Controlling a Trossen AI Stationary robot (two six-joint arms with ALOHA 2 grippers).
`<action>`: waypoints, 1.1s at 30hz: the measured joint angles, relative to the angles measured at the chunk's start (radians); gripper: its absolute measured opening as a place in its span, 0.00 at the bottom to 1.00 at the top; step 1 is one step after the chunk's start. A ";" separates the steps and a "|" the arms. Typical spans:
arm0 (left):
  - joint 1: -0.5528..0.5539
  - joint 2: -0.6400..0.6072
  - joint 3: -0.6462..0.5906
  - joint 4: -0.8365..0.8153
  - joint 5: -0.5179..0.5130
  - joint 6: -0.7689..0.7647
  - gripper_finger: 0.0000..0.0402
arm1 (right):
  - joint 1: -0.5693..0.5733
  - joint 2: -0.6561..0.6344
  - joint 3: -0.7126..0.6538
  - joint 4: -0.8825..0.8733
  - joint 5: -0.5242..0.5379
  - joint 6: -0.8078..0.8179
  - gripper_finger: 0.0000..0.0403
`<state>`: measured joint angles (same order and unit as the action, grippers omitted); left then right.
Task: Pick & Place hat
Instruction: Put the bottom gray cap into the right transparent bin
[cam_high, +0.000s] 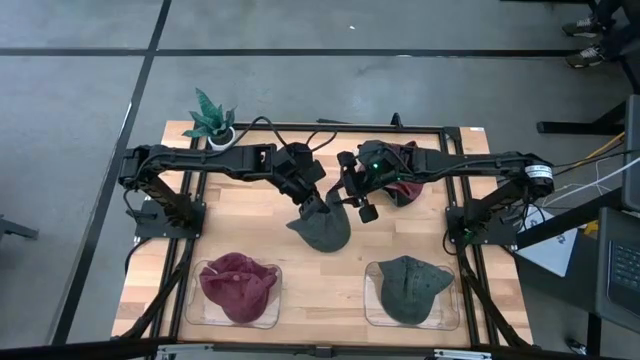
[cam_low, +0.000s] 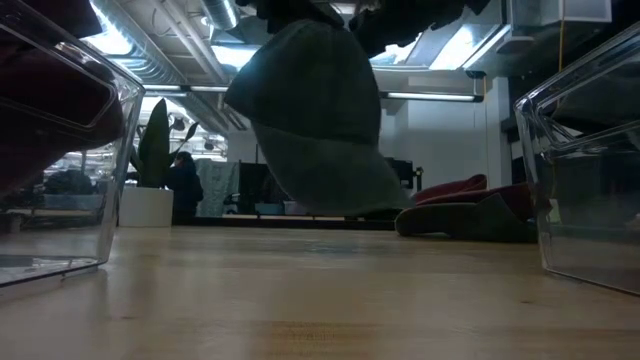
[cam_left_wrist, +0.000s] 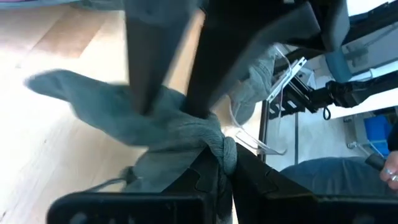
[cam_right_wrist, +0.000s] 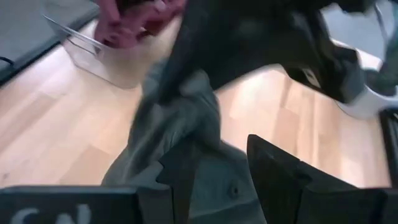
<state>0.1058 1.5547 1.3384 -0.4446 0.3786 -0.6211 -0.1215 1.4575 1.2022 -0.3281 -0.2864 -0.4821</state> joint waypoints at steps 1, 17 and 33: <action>0.002 0.000 0.000 -0.001 -0.002 0.007 0.05 | 0.000 0.002 0.000 0.003 -0.014 -0.001 0.37; 0.000 0.000 0.000 -0.099 -0.019 0.061 0.05 | -0.005 0.021 0.000 0.059 -0.171 0.152 0.37; -0.021 -0.001 0.000 -0.201 -0.064 0.106 0.05 | -0.005 0.075 0.046 0.134 -0.100 0.186 0.37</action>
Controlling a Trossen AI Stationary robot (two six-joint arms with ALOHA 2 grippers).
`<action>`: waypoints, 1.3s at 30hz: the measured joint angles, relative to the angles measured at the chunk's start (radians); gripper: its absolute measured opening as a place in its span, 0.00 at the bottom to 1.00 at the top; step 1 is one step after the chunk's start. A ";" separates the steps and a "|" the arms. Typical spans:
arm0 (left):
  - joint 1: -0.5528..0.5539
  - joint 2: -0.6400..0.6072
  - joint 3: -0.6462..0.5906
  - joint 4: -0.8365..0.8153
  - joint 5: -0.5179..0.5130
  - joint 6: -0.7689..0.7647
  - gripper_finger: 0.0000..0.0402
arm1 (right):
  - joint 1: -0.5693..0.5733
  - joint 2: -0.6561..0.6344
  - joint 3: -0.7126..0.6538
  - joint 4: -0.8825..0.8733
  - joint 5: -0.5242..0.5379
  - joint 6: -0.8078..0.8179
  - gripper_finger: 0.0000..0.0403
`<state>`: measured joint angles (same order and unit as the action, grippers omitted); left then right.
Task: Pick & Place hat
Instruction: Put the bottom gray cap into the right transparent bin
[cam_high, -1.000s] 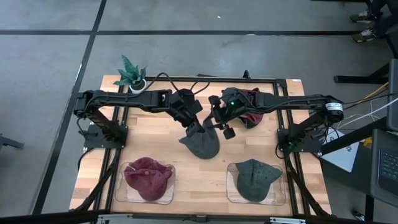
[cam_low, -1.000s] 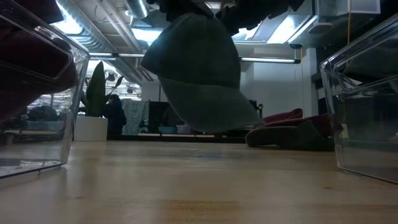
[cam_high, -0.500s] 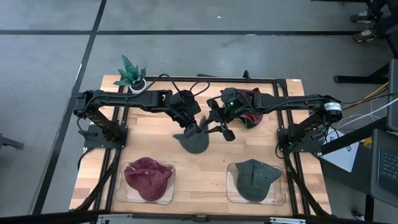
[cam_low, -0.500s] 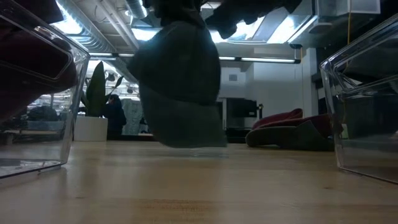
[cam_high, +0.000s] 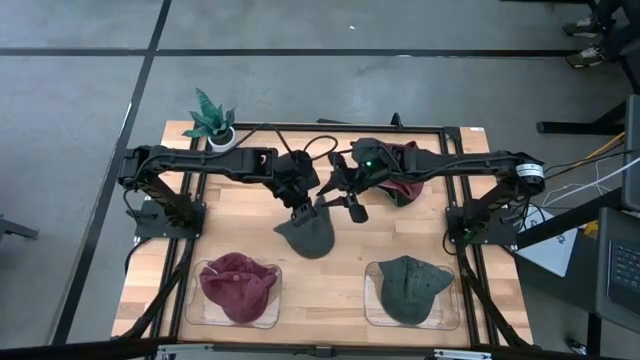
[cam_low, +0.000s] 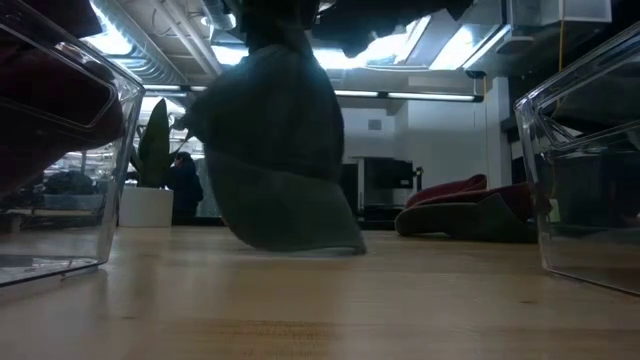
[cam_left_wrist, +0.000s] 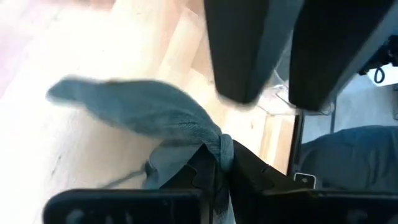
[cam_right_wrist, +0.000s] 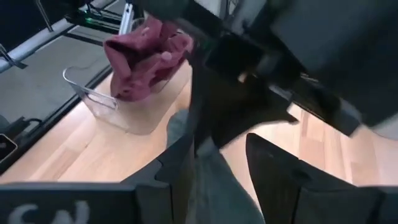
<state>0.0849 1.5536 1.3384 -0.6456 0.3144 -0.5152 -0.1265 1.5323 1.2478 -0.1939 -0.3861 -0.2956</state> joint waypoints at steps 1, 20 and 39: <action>0.000 0.000 0.000 0.000 -0.002 0.003 0.05 | 0.000 0.012 0.006 -0.009 -0.010 0.004 0.37; -0.018 0.000 0.000 -0.002 -0.046 0.050 0.05 | 0.000 0.110 0.019 -0.034 -0.074 0.027 0.37; -0.018 0.000 0.000 -0.001 0.012 0.066 0.13 | 0.000 0.110 0.019 -0.075 -0.063 0.030 0.02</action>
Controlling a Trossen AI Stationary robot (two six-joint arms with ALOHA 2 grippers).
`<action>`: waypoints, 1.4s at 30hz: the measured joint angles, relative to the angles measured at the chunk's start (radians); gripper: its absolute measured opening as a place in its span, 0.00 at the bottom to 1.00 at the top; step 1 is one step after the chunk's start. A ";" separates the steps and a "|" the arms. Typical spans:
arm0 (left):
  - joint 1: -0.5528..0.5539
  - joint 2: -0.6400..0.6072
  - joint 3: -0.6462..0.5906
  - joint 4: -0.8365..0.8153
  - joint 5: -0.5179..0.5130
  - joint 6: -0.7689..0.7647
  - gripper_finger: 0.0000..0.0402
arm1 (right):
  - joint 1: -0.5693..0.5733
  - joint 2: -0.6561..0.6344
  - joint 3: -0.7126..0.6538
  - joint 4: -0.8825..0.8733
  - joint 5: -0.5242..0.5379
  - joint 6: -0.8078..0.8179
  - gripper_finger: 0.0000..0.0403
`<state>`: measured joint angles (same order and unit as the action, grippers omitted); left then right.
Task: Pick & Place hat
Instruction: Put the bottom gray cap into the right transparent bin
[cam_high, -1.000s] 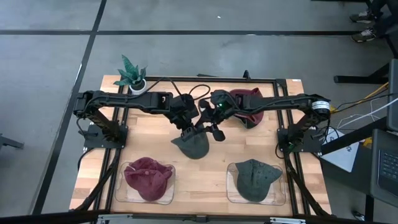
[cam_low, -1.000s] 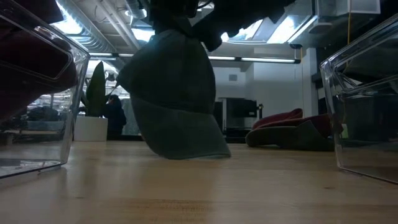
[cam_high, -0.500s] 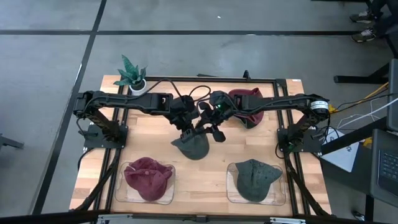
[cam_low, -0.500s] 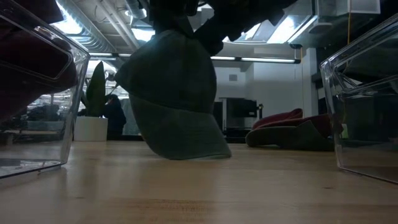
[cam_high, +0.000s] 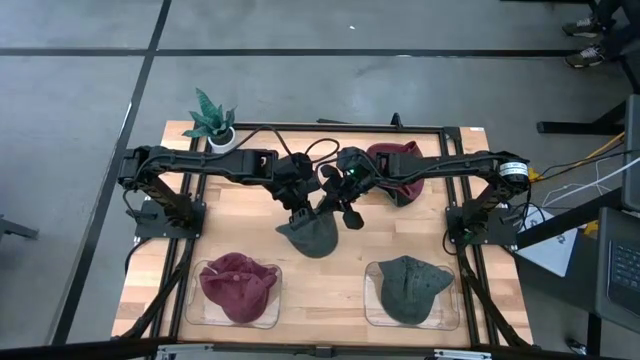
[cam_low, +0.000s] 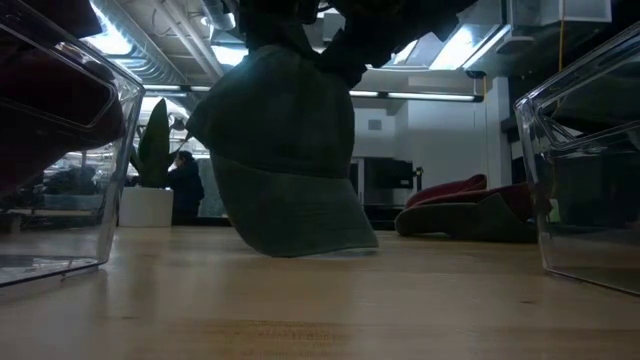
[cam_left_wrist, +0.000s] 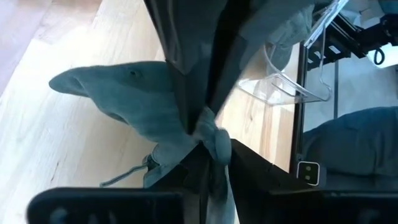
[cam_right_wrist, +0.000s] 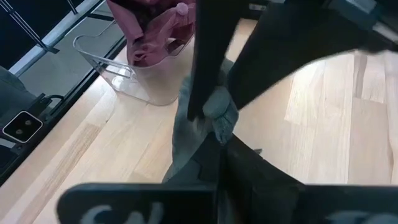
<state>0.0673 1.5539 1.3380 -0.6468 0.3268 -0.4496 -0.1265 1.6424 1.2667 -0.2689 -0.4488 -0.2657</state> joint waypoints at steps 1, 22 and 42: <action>0.000 0.000 0.000 0.000 0.007 0.001 0.13 | 0.000 0.000 0.000 -0.010 0.000 0.000 0.02; 0.061 0.000 0.001 -0.185 -0.028 0.149 0.44 | 0.004 -0.001 0.363 -0.687 0.004 0.082 0.01; 0.064 0.000 0.001 -0.187 -0.080 0.201 0.42 | 0.004 -0.244 0.496 -0.915 0.154 0.551 0.01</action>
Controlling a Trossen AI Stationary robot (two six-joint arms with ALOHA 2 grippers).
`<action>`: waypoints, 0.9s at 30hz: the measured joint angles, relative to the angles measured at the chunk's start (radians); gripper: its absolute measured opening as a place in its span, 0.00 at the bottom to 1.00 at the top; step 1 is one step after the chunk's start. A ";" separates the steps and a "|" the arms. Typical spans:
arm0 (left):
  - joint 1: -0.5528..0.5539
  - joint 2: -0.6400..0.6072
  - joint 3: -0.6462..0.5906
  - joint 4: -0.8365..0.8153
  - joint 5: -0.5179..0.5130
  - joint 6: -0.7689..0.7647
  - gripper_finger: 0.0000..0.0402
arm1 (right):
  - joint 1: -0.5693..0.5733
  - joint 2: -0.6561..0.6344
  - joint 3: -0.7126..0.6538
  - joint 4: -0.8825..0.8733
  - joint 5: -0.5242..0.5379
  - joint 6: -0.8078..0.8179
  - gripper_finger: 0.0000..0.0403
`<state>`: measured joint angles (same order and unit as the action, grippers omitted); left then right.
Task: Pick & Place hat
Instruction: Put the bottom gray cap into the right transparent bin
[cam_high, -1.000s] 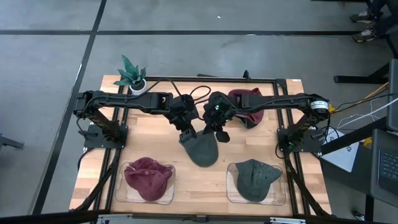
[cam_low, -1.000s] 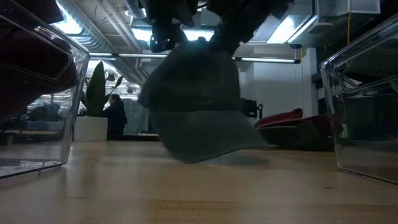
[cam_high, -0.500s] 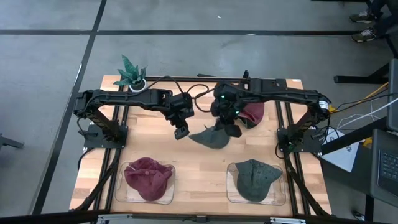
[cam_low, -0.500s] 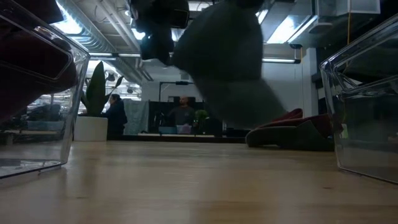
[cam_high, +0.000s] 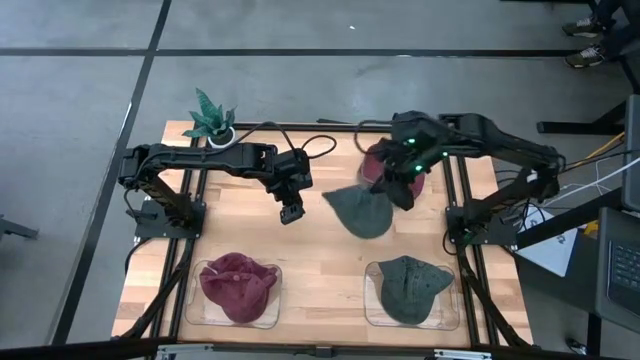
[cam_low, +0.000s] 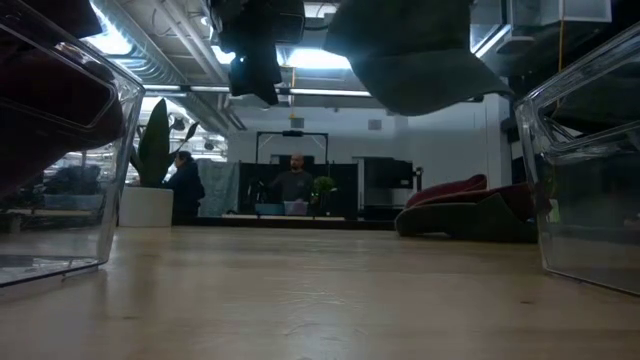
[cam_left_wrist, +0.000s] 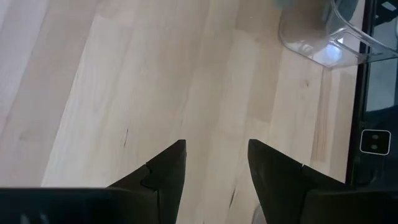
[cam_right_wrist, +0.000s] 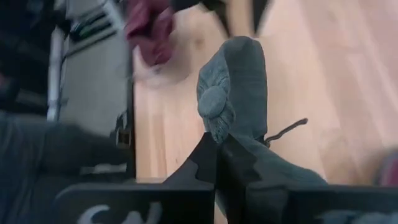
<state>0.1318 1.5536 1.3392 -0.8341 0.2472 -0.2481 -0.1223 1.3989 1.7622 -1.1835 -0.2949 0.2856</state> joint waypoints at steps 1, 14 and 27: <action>0.000 0.000 0.000 0.000 0.000 0.000 0.42 | 0.001 -0.015 0.000 -0.004 0.033 0.039 0.01; -0.010 0.000 0.000 0.000 -0.011 0.000 0.42 | 0.133 -0.152 -0.001 -0.065 0.277 0.517 0.01; -0.070 0.000 0.000 0.000 -0.123 0.000 0.42 | 0.472 -0.191 -0.002 -0.058 0.417 0.953 0.01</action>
<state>0.0619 1.5536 1.3392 -0.8341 0.1239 -0.2478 0.3496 1.2079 1.7603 -1.2419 0.1219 1.2389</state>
